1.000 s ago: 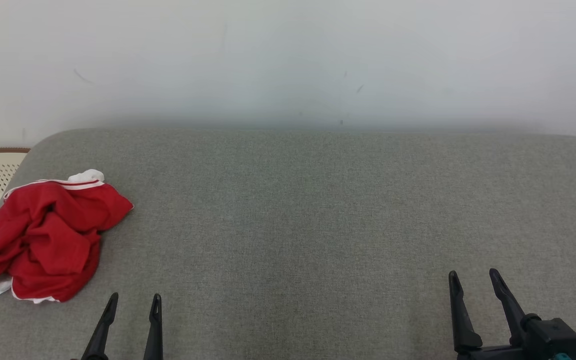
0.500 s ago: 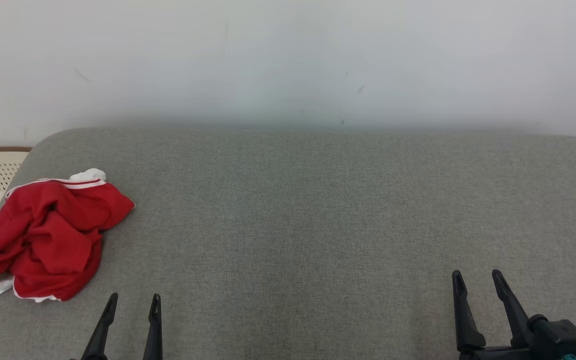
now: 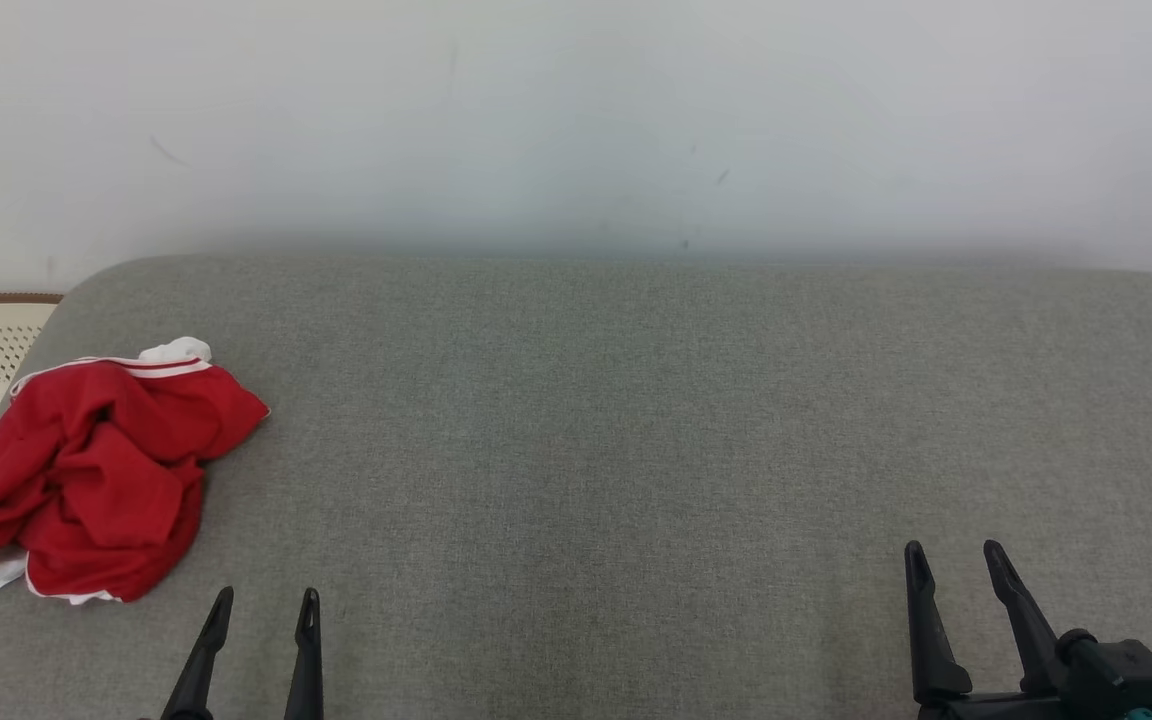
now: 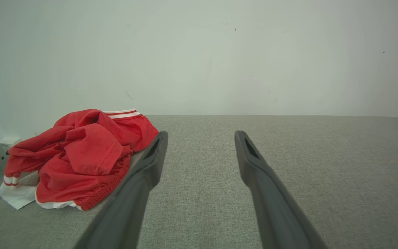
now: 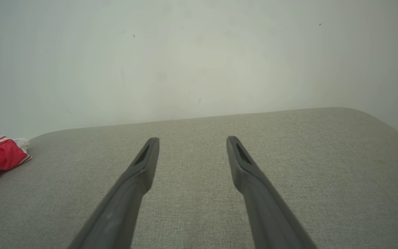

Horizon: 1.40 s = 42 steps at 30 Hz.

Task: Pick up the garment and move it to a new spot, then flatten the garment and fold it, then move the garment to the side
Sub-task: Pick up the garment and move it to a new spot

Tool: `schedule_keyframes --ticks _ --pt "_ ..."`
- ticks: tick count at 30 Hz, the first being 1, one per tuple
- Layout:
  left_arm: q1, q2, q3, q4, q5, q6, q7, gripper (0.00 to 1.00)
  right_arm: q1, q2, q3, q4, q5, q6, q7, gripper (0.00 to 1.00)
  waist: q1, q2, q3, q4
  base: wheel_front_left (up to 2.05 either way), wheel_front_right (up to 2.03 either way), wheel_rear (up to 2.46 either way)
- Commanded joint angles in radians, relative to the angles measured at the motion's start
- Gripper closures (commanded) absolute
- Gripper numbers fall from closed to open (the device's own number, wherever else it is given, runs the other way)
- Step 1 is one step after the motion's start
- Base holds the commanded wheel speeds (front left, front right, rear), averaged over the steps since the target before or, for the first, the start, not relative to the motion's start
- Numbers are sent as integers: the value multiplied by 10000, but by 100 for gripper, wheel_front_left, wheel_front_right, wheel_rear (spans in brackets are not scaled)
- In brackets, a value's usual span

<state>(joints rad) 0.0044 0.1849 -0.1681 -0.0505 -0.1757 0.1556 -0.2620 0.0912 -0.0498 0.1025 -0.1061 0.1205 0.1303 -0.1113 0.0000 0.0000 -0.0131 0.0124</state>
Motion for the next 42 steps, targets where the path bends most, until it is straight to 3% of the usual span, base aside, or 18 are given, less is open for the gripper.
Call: schedule_keyframes --ticks 1,11,31,42 --pt "125 31 28 28 -1 13 -54 0 32 -9 6 15 60 7 -21 0 0 0 6 20 0 0 0" --pt "-18 11 93 110 -53 14 -52 0 116 -9 -32 47 152 8 -59 0 0 0 36 450 0 0 0" --pt "194 69 231 124 38 392 -39 0 135 -9 -9 150 219 8 -127 0 0 0 51 2878 0 0 0" --pt "371 201 467 80 -143 585 24 0 111 -9 27 247 222 8 -157 0 0 0 22 3815 0 0 0"
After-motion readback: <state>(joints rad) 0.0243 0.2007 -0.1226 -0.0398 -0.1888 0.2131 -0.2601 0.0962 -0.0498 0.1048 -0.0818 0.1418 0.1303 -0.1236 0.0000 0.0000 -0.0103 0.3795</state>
